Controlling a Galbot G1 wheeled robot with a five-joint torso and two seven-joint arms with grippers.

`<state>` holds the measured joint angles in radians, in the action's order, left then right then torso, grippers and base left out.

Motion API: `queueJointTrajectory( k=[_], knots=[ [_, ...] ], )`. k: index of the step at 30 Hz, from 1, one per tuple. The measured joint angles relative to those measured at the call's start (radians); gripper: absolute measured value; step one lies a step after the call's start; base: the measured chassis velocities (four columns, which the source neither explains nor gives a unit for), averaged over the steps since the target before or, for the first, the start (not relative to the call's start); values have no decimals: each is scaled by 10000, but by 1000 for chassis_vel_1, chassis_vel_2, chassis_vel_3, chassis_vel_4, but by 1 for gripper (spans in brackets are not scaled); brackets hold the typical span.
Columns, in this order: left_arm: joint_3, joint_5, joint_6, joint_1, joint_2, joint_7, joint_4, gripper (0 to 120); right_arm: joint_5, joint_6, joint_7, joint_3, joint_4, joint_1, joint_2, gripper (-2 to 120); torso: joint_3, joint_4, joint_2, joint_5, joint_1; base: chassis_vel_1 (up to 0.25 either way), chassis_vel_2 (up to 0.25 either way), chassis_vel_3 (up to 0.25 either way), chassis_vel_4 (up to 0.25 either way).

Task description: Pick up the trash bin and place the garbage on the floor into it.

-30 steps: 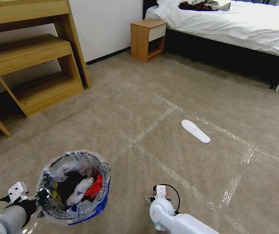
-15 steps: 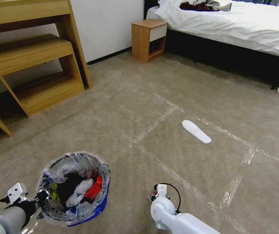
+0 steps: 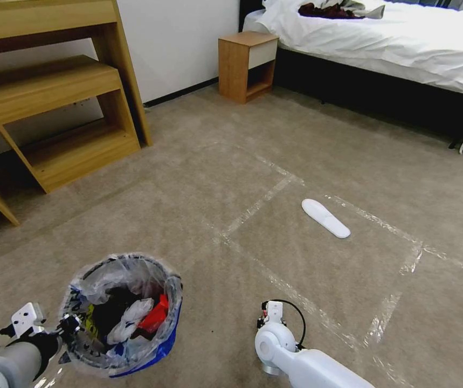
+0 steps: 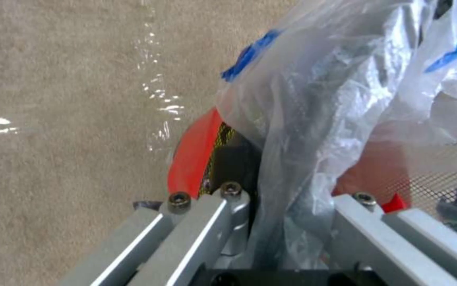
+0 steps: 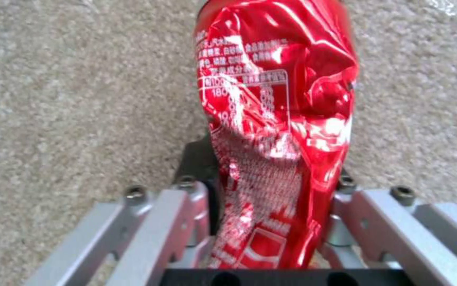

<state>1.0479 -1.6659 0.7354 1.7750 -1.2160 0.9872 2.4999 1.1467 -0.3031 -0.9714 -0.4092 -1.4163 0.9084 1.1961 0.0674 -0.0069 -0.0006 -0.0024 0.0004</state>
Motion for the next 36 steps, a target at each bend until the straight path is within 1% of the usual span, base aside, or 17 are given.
queueJointTrajectory(
  k=[5,7,10,16,19,20,21,22,23,25,26,28,30,32,34,35,36],
  knots=[
    [29,1,0,-37,16,0,0,0,0,51,129,-19,29,-33,-4,16,-1,4,0,-1,0,0,0,0,0],
    [44,-2,0,-54,20,1,0,0,-69,155,373,-46,107,-83,-4,9,-1,3,0,1,1,0,0,0,0],
    [61,-12,0,-76,30,1,0,0,-172,256,543,-68,164,-139,16,6,0,6,0,5,1,0,0,0,0],
    [214,-214,0,-104,188,54,1,0,-843,602,1051,184,-221,-353,-59,6,0,7,1,6,1,0,0,0,0],
    [308,-395,0,-118,294,175,1,0,-1115,957,1630,507,-884,-672,-307,6,0,7,0,6,1,0,0,0,0],
    [308,-395,0,-118,294,175,1,0,-1115,957,1630,507,-884,-672,-307,6,0,7,0,6,1,0,0,0,0],
    [335,-497,0,-136,330,223,1,0,-1321,1301,2318,726,-1191,-870,-487,6,0,8,0,6,1,0,0,0,0],
    [335,-497,0,-136,330,223,1,0,-1321,1301,2318,726,-1191,-870,-487,6,0,8,0,6,1,0,0,0,0],
    [346,-546,0,-145,343,238,1,0,-1629,1706,3123,976,-1476,-1030,-711,6,0,7,0,6,1,0,0,0,0],
    [346,-573,0,-179,347,248,1,0,-2089,2336,4248,1352,-1869,-1187,-1044,6,0,7,0,6,1,0,0,0,0],
    [346,-573,0,-179,347,248,1,0,-2089,2336,4248,1352,-1869,-1187,-1044,6,0,7,0,6,1,0,0,0,0],
    [343,-575,0,-204,347,250,2,0,-2316,2694,4789,1559,-2091,-1249,-1226,6,-1,7,0,6,1,0,0,0,0],
    [312,-585,0,-260,345,251,2,0,-2789,3584,6192,2078,-2735,-1438,-1678,6,-1,4,0,6,1,0,0,0,0],
    [310,-588,0,-268,345,251,1,0,-2843,3699,6402,2141,-2813,-1471,-1733,6,-1,5,0,6,1,0,0,0,0],
    [298,-654,0,-312,347,252,1,0,-3175,4455,7656,2459,-3187,-1750,-2019,6,-1,5,0,4,1,0,0,0,0],
    [298,-654,0,-312,347,252,1,0,-3175,4455,7656,2459,-3187,-1750,-2019,6,-1,5,0,4,1,0,0,0,0],
    [297,-674,0,-320,350,252,2,0,-3215,4656,7990,2509,-3263,-1826,-2076,6,-1,5,0,5,1,0,0,0,0]
  ],
)
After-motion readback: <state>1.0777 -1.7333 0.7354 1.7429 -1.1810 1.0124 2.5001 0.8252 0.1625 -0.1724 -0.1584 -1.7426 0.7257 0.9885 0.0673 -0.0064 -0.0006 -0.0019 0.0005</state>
